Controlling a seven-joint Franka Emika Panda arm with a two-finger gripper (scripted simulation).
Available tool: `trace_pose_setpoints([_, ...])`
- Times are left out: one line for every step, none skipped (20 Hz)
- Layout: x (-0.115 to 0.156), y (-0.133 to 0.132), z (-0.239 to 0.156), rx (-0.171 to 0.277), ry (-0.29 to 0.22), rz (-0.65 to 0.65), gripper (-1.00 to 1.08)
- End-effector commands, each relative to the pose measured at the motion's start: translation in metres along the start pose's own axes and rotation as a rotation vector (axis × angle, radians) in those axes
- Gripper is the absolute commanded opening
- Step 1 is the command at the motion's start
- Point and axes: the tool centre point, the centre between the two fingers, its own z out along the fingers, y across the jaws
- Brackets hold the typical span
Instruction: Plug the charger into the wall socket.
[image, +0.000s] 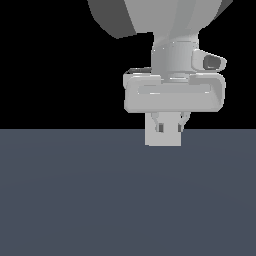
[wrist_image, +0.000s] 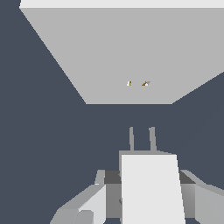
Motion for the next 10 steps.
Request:
trace_pose_setpoints([0.000,0.000,0.000,0.000,0.000,0.000,-1.00])
trace_pose_setpoints([0.000,0.000,0.000,0.000,0.000,0.000,-1.00])
trace_pose_setpoints([0.000,0.000,0.000,0.000,0.000,0.000,-1.00])
trace_pose_setpoints([0.001,0.000,0.000,0.000,0.000,0.000,-1.00])
trace_pose_setpoints([0.002,0.000,0.000,0.000,0.000,0.000,-1.00])
trace_pose_setpoints([0.003,0.000,0.001,0.000,0.000,0.000,-1.00])
trace_pose_setpoints([0.004,0.000,0.001,0.000,0.000,0.000,-1.00])
trace_pose_setpoints([0.006,0.000,0.002,-0.001,0.000,0.000,-1.00])
trace_pose_setpoints([0.008,0.000,0.002,-0.001,0.000,0.000,-1.00])
trace_pose_setpoints([0.011,0.000,0.003,-0.001,0.000,0.000,-1.00])
